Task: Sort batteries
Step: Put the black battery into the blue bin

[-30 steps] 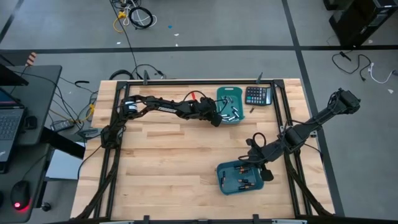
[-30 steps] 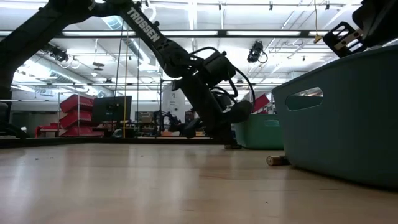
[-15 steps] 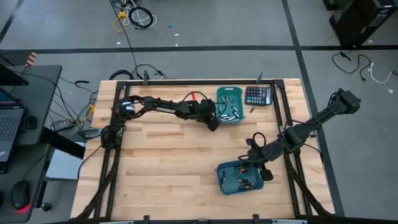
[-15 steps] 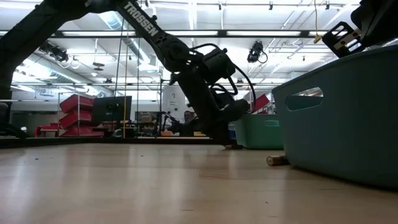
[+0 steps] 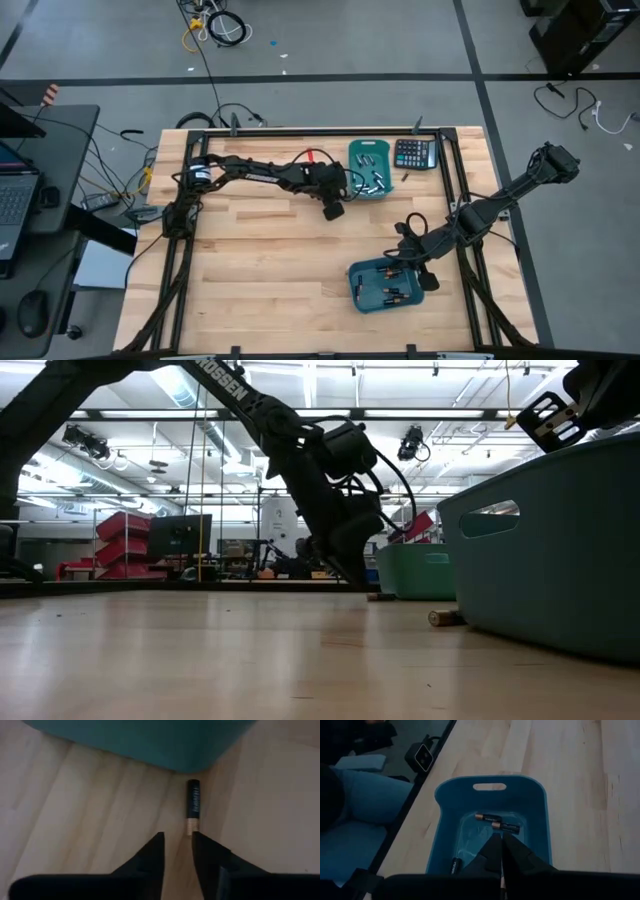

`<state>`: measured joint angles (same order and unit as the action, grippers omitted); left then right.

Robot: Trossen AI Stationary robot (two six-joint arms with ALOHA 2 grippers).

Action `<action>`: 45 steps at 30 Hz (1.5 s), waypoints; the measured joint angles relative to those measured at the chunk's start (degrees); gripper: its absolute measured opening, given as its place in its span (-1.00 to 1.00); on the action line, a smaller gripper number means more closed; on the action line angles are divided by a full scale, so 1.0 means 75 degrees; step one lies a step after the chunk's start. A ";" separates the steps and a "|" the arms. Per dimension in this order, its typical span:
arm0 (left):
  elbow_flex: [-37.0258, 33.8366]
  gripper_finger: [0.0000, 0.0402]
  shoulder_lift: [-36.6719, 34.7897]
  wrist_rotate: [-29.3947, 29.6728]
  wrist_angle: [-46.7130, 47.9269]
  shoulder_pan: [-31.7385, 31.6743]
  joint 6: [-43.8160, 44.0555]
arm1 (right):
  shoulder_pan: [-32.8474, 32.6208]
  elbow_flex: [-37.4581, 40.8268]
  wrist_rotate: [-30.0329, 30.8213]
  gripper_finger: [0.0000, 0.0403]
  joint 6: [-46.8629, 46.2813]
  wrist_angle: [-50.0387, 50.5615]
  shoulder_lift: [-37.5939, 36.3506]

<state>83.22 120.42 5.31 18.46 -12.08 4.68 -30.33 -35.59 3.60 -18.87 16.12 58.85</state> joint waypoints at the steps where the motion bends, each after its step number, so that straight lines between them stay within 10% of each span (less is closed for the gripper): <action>1: 0.0000 -0.47 0.0000 0.0002 -0.0004 -0.0003 -0.0009 | 0.0000 0.0000 0.0000 -1.00 0.0000 0.0000 0.0000; 26: -0.1887 -0.22 -0.0040 0.0092 -0.3407 0.0181 -0.0684 | 0.0003 0.0000 0.0346 -1.00 0.0085 -0.0038 0.0003; 45: -0.2625 -0.78 -0.0012 0.0314 -0.5006 0.0169 -0.0159 | 0.0000 0.0000 0.0577 -0.99 0.0111 -0.0146 0.0004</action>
<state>63.53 120.33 7.66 -19.09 -10.81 3.49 -30.33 -35.59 7.92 -18.04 15.03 58.88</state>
